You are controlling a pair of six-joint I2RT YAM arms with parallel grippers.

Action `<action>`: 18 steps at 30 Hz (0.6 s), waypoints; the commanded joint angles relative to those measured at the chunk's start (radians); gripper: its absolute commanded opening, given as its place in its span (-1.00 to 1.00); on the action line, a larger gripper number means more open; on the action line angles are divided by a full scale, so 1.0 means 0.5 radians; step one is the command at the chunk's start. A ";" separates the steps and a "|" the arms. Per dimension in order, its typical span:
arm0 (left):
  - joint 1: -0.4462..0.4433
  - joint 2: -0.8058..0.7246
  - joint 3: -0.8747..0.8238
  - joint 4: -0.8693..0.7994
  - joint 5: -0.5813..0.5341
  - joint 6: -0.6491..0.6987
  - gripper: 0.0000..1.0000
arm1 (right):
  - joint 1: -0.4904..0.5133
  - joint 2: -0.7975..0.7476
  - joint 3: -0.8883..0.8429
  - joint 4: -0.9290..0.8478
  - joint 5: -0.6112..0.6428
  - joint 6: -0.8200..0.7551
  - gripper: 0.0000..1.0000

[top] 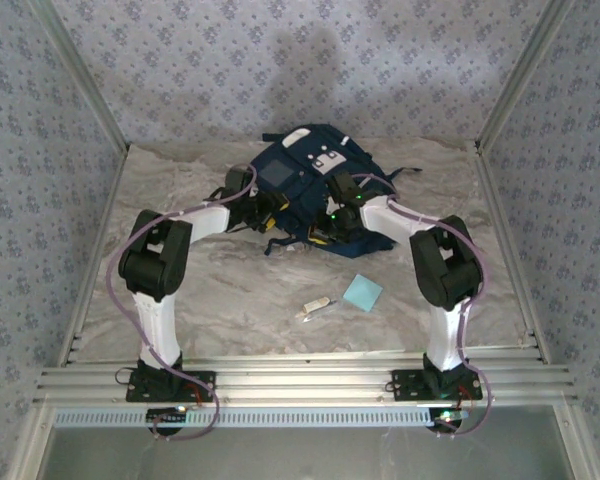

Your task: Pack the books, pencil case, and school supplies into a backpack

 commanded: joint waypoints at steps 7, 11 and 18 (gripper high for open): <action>-0.092 -0.203 -0.097 0.225 0.109 -0.152 0.22 | 0.031 0.033 0.072 0.134 -0.209 -0.073 -1.00; -0.111 -0.309 -0.063 0.143 0.052 -0.091 0.23 | 0.022 0.034 0.064 0.142 -0.216 -0.081 -1.00; -0.184 -0.032 0.084 0.099 0.116 -0.096 0.23 | 0.040 0.047 0.087 0.167 -0.223 -0.085 -1.00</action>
